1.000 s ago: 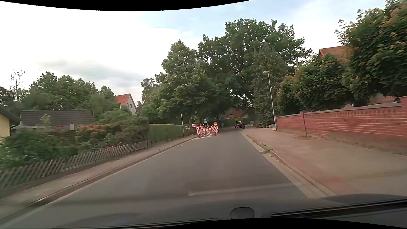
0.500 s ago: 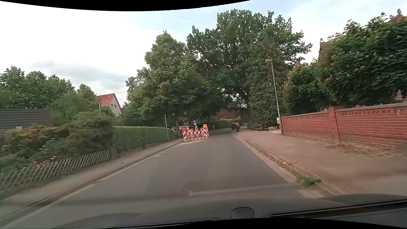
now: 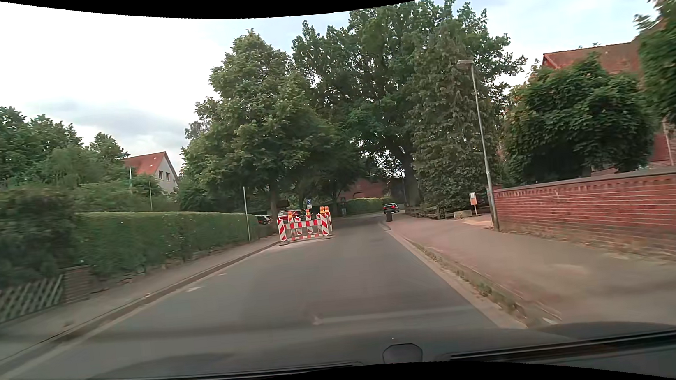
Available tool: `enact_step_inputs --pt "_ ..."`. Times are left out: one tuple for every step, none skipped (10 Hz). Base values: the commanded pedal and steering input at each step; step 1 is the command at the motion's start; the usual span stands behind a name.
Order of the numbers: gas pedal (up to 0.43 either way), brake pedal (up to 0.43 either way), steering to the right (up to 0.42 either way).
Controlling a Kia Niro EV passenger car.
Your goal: Follow the waypoints while adhering to traffic rules and regulations
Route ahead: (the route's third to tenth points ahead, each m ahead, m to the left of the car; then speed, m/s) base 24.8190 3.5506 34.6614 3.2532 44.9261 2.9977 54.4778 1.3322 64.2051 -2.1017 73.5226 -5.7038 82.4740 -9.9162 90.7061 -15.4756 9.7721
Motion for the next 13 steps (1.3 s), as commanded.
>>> enact_step_inputs --pt "0.098 0.000 0.019" --pt "0.098 0.000 0.019" --pt "0.098 0.000 0.018" --pt "0.098 0.000 0.014" --pt "0.098 0.000 0.010" --pt "0.098 0.000 0.008" --pt "0.098 0.000 0.005" --pt "0.098 0.000 0.001" --pt "0.098 0.000 0.000" --pt "0.098 0.000 -0.001" --pt "0.098 0.000 0.000" --pt "0.098 0.000 -0.001" --pt "0.098 0.000 -0.005"
